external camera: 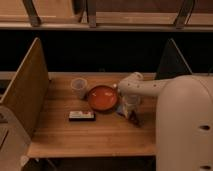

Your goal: Place the pepper on the white sponge

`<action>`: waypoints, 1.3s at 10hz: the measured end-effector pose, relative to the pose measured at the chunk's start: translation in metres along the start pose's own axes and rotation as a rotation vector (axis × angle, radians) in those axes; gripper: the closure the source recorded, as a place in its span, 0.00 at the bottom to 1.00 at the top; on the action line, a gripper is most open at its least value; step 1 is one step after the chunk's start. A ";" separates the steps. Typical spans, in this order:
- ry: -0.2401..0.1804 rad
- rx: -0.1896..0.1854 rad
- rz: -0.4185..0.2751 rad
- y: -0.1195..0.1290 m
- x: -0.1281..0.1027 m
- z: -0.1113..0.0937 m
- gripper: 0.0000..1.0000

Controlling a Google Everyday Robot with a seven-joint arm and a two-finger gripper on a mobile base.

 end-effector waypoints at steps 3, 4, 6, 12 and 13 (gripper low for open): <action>-0.074 0.055 -0.055 0.004 -0.022 -0.036 1.00; -0.098 0.086 -0.070 0.002 -0.029 -0.049 1.00; -0.140 0.147 -0.089 -0.009 -0.045 -0.070 1.00; -0.125 0.148 -0.063 -0.026 -0.055 -0.049 1.00; -0.103 0.128 -0.055 -0.024 -0.051 -0.035 1.00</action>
